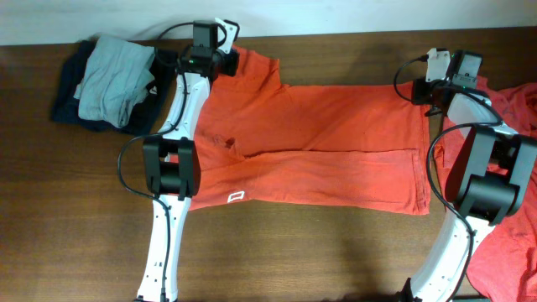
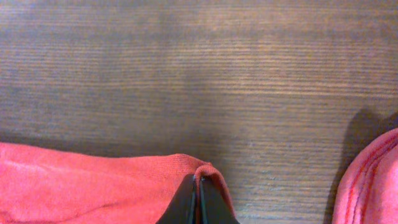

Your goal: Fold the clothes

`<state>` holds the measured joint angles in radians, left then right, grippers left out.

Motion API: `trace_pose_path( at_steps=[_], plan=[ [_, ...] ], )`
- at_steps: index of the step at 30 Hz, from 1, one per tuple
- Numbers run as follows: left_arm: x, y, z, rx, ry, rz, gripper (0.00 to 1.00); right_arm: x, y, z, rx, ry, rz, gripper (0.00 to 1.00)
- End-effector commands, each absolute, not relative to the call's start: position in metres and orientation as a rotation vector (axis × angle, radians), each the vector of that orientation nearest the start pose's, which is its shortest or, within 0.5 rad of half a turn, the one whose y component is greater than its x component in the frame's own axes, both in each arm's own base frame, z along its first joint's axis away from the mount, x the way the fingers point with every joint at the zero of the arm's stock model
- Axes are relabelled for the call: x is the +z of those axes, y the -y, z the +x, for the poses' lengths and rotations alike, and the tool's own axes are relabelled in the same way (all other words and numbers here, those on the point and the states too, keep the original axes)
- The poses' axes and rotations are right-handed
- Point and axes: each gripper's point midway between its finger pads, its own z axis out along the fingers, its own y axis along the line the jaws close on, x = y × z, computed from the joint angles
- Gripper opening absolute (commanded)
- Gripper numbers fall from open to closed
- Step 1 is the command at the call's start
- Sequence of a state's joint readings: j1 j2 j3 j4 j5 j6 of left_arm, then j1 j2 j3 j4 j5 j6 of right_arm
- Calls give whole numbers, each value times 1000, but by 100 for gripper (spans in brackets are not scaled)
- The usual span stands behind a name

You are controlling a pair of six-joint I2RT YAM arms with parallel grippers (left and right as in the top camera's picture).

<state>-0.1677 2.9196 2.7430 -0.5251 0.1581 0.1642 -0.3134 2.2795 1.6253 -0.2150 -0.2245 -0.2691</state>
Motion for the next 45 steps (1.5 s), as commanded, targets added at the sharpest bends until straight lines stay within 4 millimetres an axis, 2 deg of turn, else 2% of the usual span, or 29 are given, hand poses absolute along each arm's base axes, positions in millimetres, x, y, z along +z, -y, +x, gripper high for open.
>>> trace_pose_path(
  at_steps=[1, 5, 10, 12, 18, 23, 25, 27, 28, 33, 35, 37, 39, 40, 45],
  plan=[
    [68, 142, 709, -160, -2155, 448, 22, 33, 138, 566, 46, -2405, -58, 4],
    [79, 141, 706, -160, -2161, 449, 22, 45, 129, 567, 109, -2398, -79, 4],
    [82, 139, 704, -160, -2175, 447, 23, 70, 128, 570, 111, -2374, -88, 4],
    [79, 139, 702, -165, -2185, 450, 28, 72, 129, 570, 110, -2373, -88, 4],
    [47, 137, 698, -159, -2245, 451, 60, 67, 128, 565, 118, -2400, -80, 4],
    [22, 125, 696, -88, -2296, 425, 60, 66, 128, 564, 119, -2403, -80, 4],
    [11, 123, 695, -88, -2311, 424, 55, 66, 128, 564, 120, -2405, -80, 4],
    [2, 123, 693, -88, -2328, 426, 42, 66, 128, 564, 120, -2405, -80, 4],
    [0, 123, 692, -88, -2333, 427, 39, 66, 128, 564, 119, -2404, -80, 4],
    [-14, 122, 688, -89, -2362, 430, 34, 65, 127, 564, 121, -2407, -79, 4],
    [-14, 122, 687, -89, -2367, 431, 31, 65, 127, 563, 122, -2411, -78, 4],
    [-15, 122, 687, -90, -2370, 432, 24, 64, 127, 563, 123, -2413, -78, 4],
    [-15, 122, 686, -90, -2373, 432, 5, 64, 127, 562, 124, -2413, -78, 4],
    [-13, 122, 686, -90, -2373, 431, 1, 64, 127, 562, 124, -2413, -78, 4],
    [6, 122, 688, -89, -2349, 429, 1, 64, 127, 562, 124, -2414, -78, 4]
  ],
)
